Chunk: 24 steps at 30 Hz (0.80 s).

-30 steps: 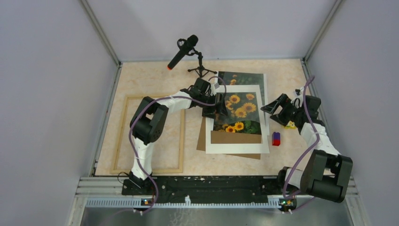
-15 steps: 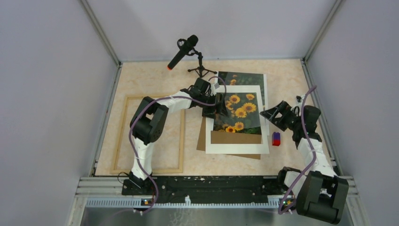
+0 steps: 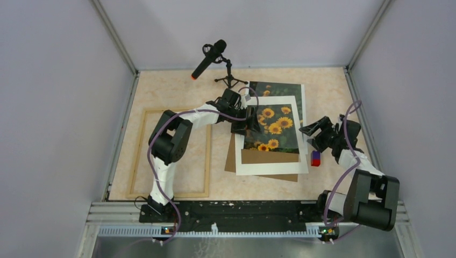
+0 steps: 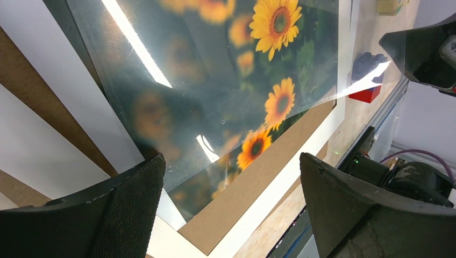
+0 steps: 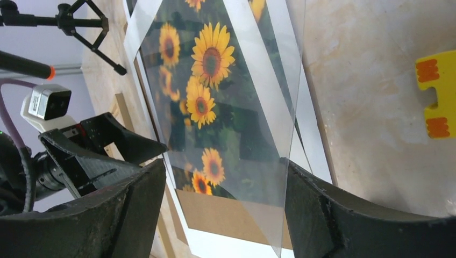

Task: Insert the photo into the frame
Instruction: Pick up the photo frame item at the center of the board.

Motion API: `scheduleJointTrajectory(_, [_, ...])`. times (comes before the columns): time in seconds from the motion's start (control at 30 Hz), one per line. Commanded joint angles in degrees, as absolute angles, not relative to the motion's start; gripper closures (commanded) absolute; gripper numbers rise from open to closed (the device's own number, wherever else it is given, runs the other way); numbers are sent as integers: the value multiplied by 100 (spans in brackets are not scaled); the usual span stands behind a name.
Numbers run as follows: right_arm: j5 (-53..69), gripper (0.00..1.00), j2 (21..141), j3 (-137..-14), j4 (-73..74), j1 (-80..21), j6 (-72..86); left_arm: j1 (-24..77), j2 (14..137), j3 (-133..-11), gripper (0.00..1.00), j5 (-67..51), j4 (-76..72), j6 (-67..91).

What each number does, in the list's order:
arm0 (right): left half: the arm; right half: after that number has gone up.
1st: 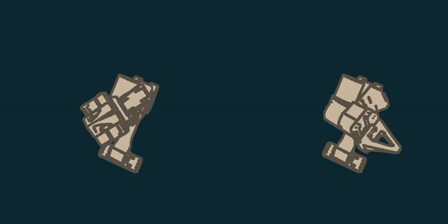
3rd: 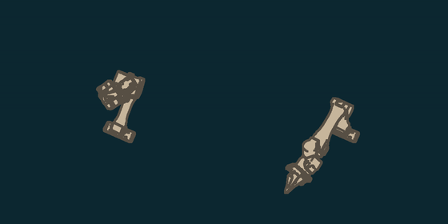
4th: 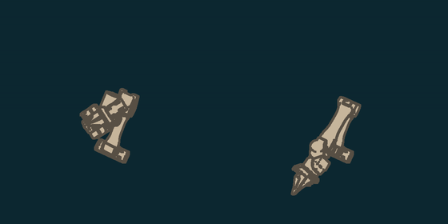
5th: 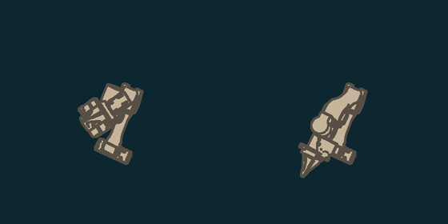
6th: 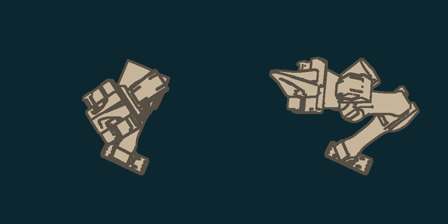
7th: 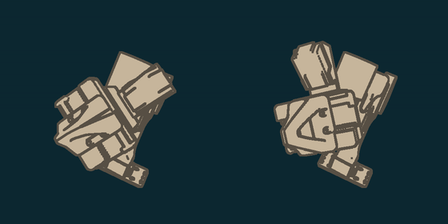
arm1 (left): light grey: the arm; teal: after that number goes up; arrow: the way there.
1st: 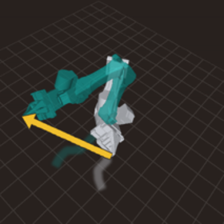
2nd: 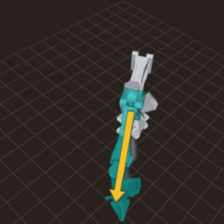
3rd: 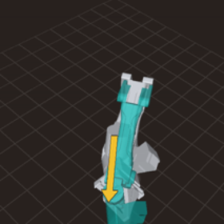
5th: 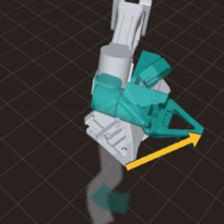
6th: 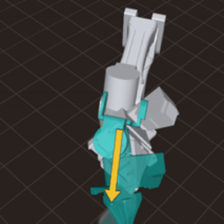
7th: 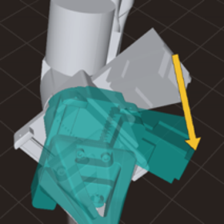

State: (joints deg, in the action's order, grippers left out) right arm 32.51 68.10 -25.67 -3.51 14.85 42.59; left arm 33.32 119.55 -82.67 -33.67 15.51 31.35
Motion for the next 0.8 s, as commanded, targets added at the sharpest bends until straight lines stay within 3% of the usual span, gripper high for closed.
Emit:
scheduleJointTrajectory(0.0, [3184, 25, 7111, -2672, -1293, 1405, 4585, 3347, 12149, -8306, 2, -3276, 1664, 3004])
scheduleJointTrajectory(0.3, [3094, 42, 8285, -2724, -2712, 1392, 4842, 3348, 12174, -8323, 2, -3337, 1662, 3005])
scheduleJointTrajectory(0.53, [3743, 78, 9297, -2941, -3838, 1330, 4881, 3348, 12088, -8366, 2, -3275, 1696, 2927])
scheduleJointTrajectory(0.63, [3694, 99, 9046, -3065, -3311, 1325, 4630, 3358, 11916, -8565, 2, -2884, 1965, 2688])
scheduleJointTrajectory(0.77, [3077, 100, 8225, -3444, -1573, 1285, 3833, 3406, 11017, -8605, 2, -1263, 2311, 2138])
